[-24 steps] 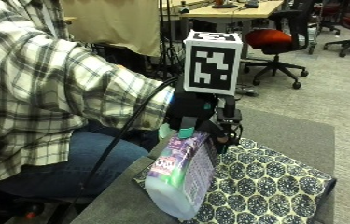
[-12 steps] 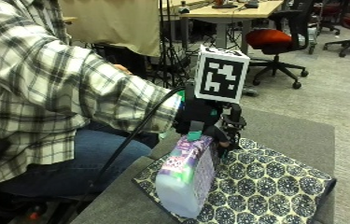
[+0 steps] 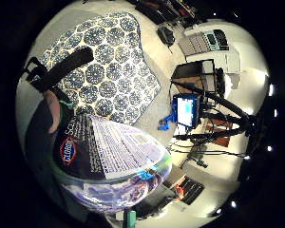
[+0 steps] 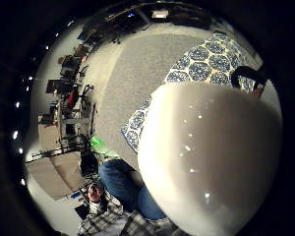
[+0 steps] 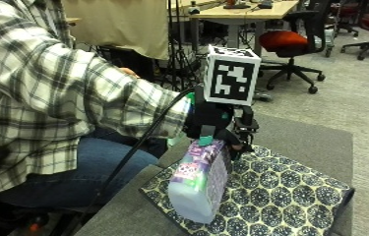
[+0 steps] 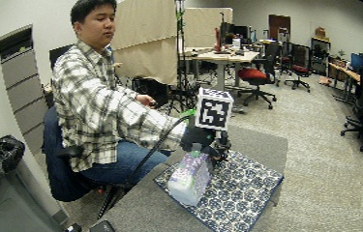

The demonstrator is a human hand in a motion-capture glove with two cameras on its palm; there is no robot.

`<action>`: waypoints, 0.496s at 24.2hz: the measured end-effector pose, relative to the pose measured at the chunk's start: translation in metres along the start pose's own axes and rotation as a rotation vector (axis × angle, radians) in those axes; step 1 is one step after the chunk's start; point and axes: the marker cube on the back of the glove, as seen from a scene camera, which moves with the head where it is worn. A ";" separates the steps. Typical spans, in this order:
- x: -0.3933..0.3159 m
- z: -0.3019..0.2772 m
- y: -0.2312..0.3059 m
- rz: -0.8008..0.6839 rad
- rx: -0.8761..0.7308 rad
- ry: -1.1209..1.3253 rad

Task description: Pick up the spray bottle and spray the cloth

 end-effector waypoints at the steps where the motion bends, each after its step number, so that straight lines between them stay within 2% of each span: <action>1: -0.001 -0.002 0.001 -0.002 0.010 -0.017; 12: 0.015 -0.032 0.026 0.020 0.150 -0.239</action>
